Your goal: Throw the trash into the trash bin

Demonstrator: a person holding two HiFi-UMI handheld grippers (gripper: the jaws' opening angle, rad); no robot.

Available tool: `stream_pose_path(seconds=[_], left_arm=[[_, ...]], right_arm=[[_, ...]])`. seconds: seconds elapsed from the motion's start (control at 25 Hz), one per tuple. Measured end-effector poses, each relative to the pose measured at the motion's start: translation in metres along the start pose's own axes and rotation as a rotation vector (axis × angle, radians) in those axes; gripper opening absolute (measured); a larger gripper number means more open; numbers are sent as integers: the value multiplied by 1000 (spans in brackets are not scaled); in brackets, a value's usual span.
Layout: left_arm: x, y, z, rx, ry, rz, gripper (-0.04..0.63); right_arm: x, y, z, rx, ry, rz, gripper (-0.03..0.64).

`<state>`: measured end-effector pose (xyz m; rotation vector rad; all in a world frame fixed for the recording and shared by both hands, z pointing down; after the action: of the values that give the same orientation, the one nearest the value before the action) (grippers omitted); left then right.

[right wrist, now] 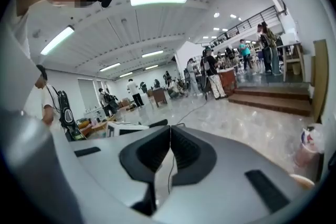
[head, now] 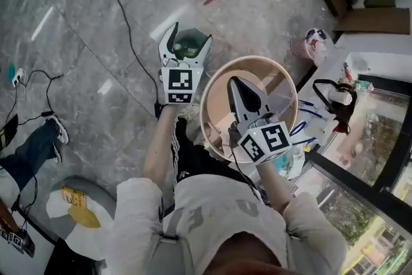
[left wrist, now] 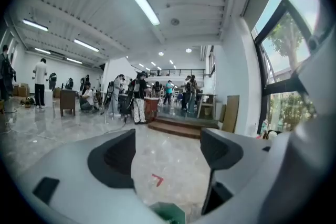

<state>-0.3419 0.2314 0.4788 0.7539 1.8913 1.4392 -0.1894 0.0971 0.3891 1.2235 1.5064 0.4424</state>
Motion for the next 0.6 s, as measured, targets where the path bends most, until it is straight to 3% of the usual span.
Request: stream_pose_path(seconds=[0.16, 0.28, 0.4, 0.48, 0.56, 0.6], left_arm=[[10, -130, 46, -188, -24, -41, 382], [2, -229, 77, -332, 4, -89, 380], [-25, -306, 115, -418, 56, -130, 367], [-49, -342, 140, -468, 76, -159, 254], [-73, -370, 153, -529, 79, -200, 14], [-83, -376, 155, -542, 93, -226, 11]], right_arm=[[42, -80, 17, -202, -37, 54, 14], [65, -139, 44, -368, -51, 97, 14], [79, -184, 85, -502, -57, 111, 14], [84, -202, 116, -579, -63, 125, 14], [86, -217, 143, -657, -55, 158, 14], [87, -223, 155, -696, -45, 178, 14]])
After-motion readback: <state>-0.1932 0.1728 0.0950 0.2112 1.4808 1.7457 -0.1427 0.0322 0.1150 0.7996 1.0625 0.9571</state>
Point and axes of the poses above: the fingertips, and each gripper's own axes: z backward along the fingers, x to its left, y out of its underside, the point moved 8 cm from there along z, backward along the fingers, and after that the axes turned 14 degrees about -z, right-handed, at the moved point
